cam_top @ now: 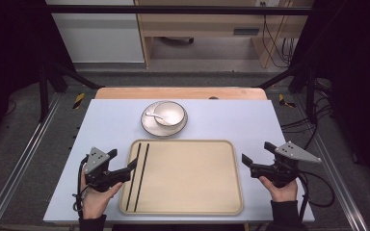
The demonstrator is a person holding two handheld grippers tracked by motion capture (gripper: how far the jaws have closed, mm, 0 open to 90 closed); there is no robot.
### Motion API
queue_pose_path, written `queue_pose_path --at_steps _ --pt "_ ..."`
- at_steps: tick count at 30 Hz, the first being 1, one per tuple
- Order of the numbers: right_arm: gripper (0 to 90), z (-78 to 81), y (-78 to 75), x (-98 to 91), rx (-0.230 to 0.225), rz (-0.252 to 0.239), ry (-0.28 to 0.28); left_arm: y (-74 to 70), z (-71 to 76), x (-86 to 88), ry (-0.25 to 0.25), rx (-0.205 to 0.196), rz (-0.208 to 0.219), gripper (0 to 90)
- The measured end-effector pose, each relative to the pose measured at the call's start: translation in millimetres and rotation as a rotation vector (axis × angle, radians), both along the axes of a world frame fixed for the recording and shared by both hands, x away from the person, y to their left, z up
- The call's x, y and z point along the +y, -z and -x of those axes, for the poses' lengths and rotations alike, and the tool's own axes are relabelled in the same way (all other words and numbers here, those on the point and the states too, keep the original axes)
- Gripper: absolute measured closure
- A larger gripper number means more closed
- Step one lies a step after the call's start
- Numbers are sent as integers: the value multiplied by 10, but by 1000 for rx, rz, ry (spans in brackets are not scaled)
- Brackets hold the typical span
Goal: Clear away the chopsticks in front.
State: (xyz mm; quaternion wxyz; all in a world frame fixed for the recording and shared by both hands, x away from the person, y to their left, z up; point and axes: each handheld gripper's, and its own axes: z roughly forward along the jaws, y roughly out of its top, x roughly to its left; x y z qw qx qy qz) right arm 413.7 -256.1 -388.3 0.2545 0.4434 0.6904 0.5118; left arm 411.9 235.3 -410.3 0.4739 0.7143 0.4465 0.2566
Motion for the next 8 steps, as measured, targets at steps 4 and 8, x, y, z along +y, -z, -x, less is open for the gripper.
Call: queue_pose_path --at_steps 4,8 --pt "44 6 8 -19 4 -1 10 37 -14 84 -11 10 -14 118" --pt "43 6 17 -37 7 2 12 33 -40 139 -11 16 -7 100"
